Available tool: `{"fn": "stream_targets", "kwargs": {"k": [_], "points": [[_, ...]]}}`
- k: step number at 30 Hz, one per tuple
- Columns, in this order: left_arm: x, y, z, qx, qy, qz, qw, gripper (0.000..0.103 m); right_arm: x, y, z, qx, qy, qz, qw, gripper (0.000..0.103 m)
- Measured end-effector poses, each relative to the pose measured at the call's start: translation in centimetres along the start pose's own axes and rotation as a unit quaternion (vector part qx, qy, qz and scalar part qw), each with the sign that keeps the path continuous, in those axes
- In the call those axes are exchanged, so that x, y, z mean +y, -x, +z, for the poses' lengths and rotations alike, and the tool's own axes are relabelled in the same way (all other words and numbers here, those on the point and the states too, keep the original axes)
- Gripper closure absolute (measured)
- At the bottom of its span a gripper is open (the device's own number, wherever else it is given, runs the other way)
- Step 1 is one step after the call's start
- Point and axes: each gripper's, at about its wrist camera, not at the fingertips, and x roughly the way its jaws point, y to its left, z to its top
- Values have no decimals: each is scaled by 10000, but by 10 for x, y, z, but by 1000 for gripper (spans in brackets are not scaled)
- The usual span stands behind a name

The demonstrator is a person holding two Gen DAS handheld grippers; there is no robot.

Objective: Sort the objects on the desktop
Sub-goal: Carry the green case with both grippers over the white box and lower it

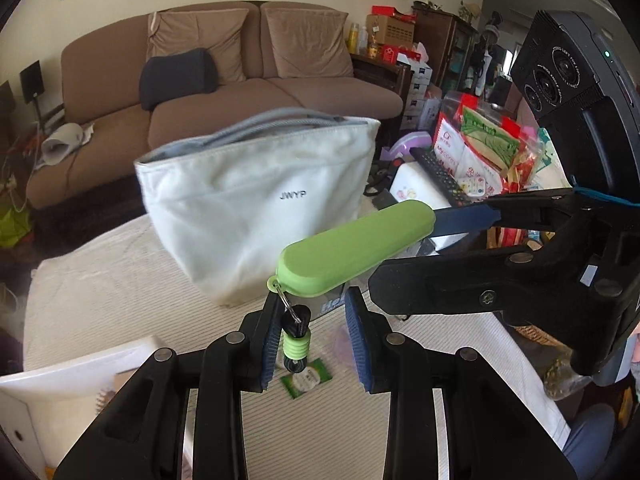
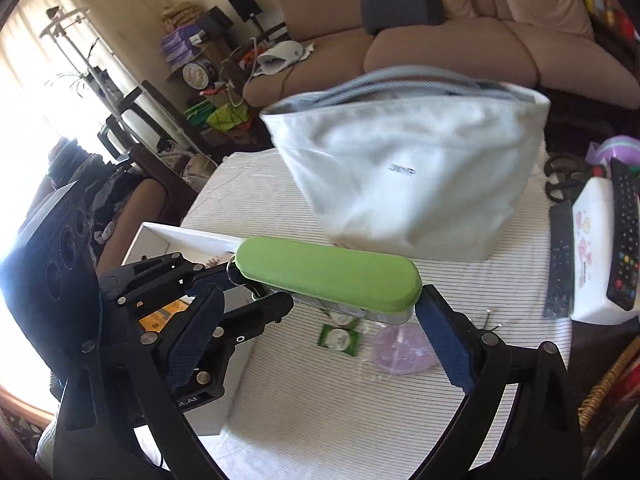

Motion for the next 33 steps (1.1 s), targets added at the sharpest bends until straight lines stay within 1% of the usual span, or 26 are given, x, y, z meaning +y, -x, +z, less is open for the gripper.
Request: {"fn": "stream_targets", "kwargs": {"k": [2,4,7,11,13,15,17,20,25,29,33], "points": [[20,35,-5,-71,6,129,9999,72,42,4,4,-39,209,73,9997,6],[45,69,-15,-133,90,251,9996,71,86,2,1,-40,397,166,9991,6],[87,112,-33,-160,142,518,9984,71,150,-16,2,4,625,326,9975,6],[150,148,-61,-68,274,839,9961,71,222,-59,3,145,785,612,9949,6],[184,158,-78,33,358,976,9946,70,253,-87,2,261,813,755,9935,6],[216,158,-95,163,457,1062,9932,70,275,-120,0,389,792,902,9920,6],[246,152,-113,293,545,1115,9918,70,290,-156,-4,516,738,997,9909,6],[283,131,-140,493,681,1145,9899,70,300,-210,-13,702,588,1058,9902,6],[325,91,-172,787,887,1058,9873,70,297,-278,-27,970,367,956,9900,6],[337,56,-180,1053,851,1064,9851,67,286,-310,-34,1060,240,822,9907,6],[337,22,-180,1405,723,1157,9806,64,270,-327,-40,1107,46,720,9912,6]]}}
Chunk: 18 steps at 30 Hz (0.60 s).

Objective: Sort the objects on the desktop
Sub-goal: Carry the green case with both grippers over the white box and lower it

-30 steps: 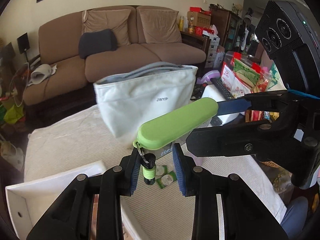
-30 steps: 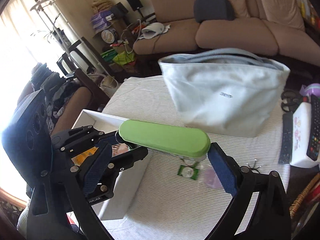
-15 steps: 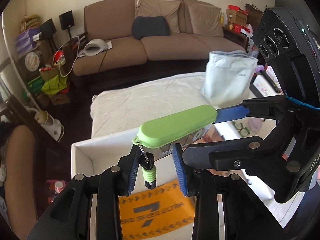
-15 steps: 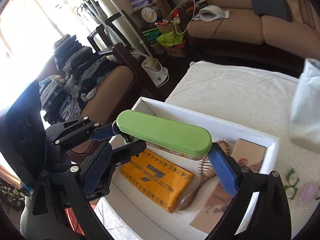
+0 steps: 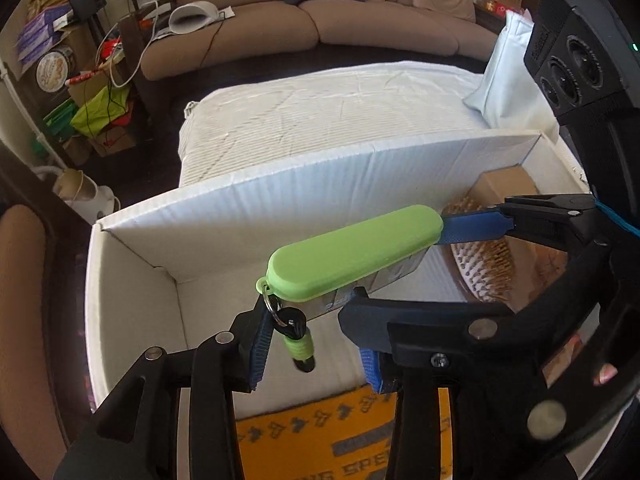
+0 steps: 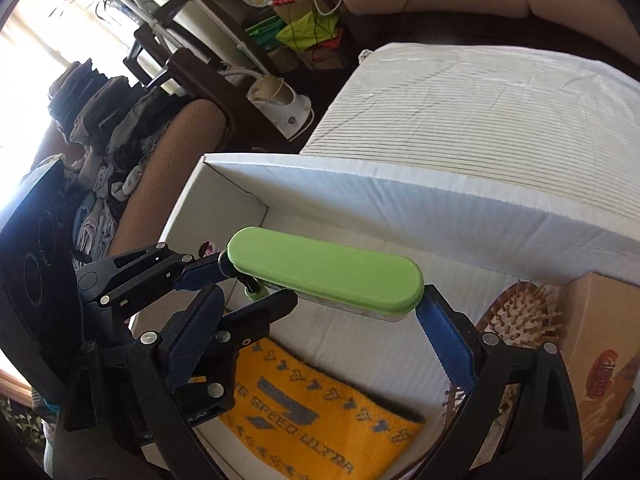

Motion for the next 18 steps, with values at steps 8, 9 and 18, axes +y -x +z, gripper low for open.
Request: {"fn": "stream_targets", "kwargs": {"k": [8,9,18], "points": [[-10,-33,11,283,-22,15,9996,64,-26,-11,-3,58,-252,-131,9996,7],[-10,-36,12,284,16,-6,9996,64,-28,-10,-3,56,-264,-150,9995,7],[-2,-45,10,358,236,-41,9991,62,-26,-14,5,-10,-121,-361,9993,8]]}}
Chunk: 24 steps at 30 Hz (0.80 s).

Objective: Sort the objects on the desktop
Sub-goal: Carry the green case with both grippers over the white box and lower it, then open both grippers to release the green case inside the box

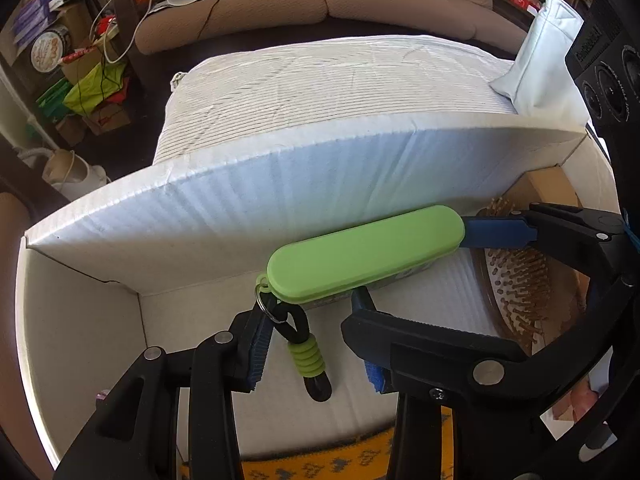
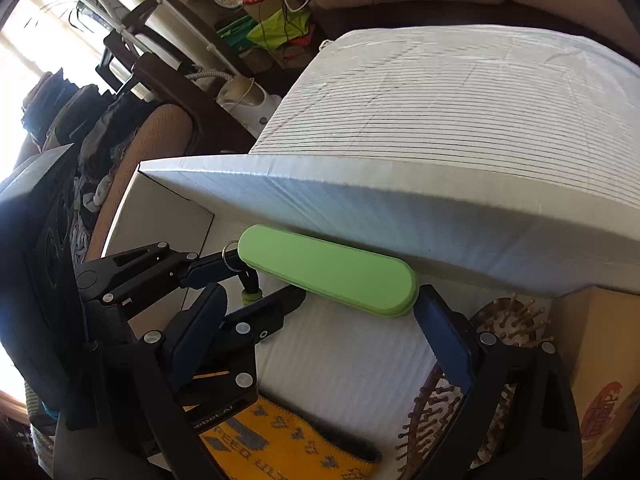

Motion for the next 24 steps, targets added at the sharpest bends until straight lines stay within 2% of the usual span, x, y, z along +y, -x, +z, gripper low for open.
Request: {"fn": "stream_targets", "kwargs": {"k": [2,5,6,11,15,17,20,24], "points": [[2,-4,-1,25,29,50,10000,59,0,0,1,-38,37,-131,9999,8],[7,-1,-2,-14,175,146,9997,38,-2,4,0,-40,-8,-140,9999,9],[8,4,-4,-39,250,121,9996,36,-1,7,-1,-69,17,-189,9998,9],[13,42,-15,-125,431,228,9987,31,15,34,-8,-48,371,-502,9980,9],[12,77,-36,-104,520,396,9978,24,33,68,-27,-127,665,-728,9950,9],[7,94,-50,-149,541,324,9979,22,42,84,-41,-178,830,-903,9923,7],[-2,110,-71,-85,562,545,9969,21,53,99,-62,-154,995,-1114,9887,2],[-12,119,-94,68,607,902,9940,15,61,107,-88,-100,984,-1267,9870,2]]}}
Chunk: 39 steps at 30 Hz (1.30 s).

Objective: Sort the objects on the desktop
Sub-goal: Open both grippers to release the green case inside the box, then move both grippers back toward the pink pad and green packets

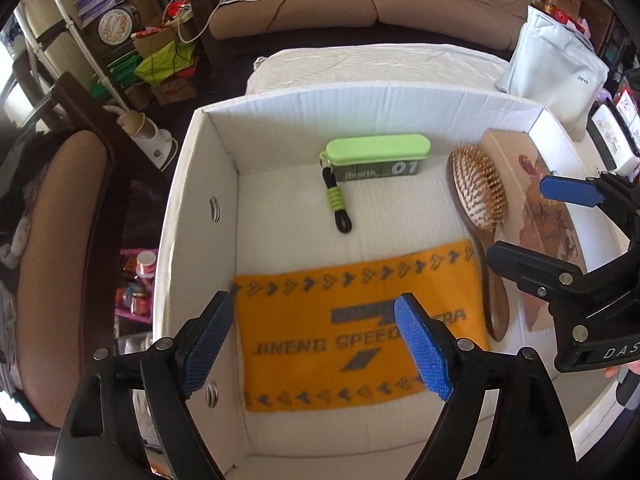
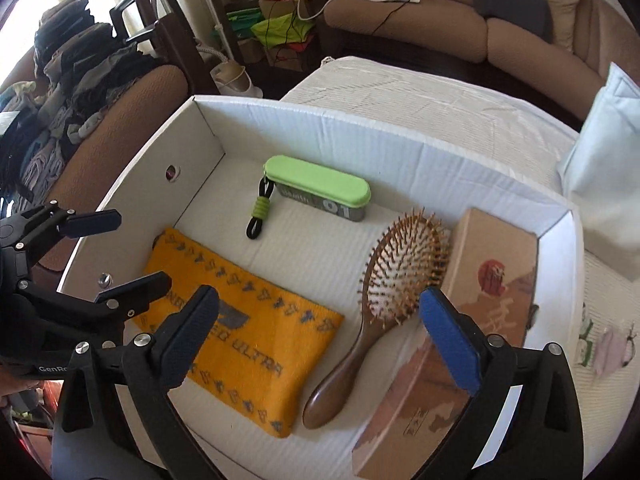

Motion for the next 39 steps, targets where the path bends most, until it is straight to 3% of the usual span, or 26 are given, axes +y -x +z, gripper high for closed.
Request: {"fn": "stream_targets", "kwargs": {"k": [2,18,22,27,39], "points": [[-1,6,-14,-4,48,90,9999,8,3,5,-11,21,-108,16,9999,2],[6,78,-95,-239,800,208,9963,7,30,85,-74,-388,-88,-155,9991,0],[1,100,-113,-448,997,301,9935,7,36,104,-86,-558,-154,-126,9982,0],[-8,122,-141,-1014,1344,488,9845,7,49,120,-111,-932,-123,-227,9953,0],[-44,163,-195,-1328,1419,687,9785,7,44,162,-177,-1106,-122,-288,9934,0]]}}
